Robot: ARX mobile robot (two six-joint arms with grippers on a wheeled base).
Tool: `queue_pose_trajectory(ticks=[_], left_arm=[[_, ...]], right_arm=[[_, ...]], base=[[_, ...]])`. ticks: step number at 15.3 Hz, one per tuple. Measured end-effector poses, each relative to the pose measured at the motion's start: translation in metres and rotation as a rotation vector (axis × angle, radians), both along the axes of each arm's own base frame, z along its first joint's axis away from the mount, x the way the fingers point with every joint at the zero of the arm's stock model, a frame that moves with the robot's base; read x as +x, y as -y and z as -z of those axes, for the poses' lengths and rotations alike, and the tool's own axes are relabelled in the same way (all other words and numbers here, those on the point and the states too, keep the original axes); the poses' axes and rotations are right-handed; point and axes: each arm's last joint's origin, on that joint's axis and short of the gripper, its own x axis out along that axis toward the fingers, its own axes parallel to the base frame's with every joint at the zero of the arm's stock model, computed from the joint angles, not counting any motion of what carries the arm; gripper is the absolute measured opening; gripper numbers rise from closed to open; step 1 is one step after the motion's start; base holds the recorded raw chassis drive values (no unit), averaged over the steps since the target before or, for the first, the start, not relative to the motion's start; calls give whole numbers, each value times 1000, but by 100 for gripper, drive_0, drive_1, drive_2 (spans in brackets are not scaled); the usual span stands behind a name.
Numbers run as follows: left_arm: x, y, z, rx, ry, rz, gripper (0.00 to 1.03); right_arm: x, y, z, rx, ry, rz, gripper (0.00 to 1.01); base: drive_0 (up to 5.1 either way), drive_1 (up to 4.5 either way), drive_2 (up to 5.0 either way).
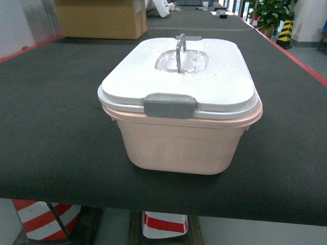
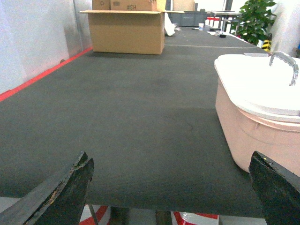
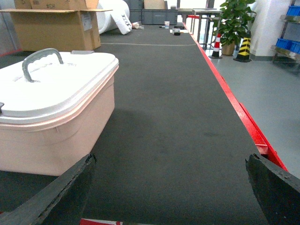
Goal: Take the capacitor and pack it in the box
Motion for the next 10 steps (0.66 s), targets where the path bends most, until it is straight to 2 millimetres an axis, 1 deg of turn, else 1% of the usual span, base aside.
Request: queue_pose_trajectory(ticks=[10], left_arm=[[0, 0, 0, 0, 0, 0, 98]], right_arm=[[0, 0, 0, 0, 0, 0, 98]], base=[[0, 0, 0]])
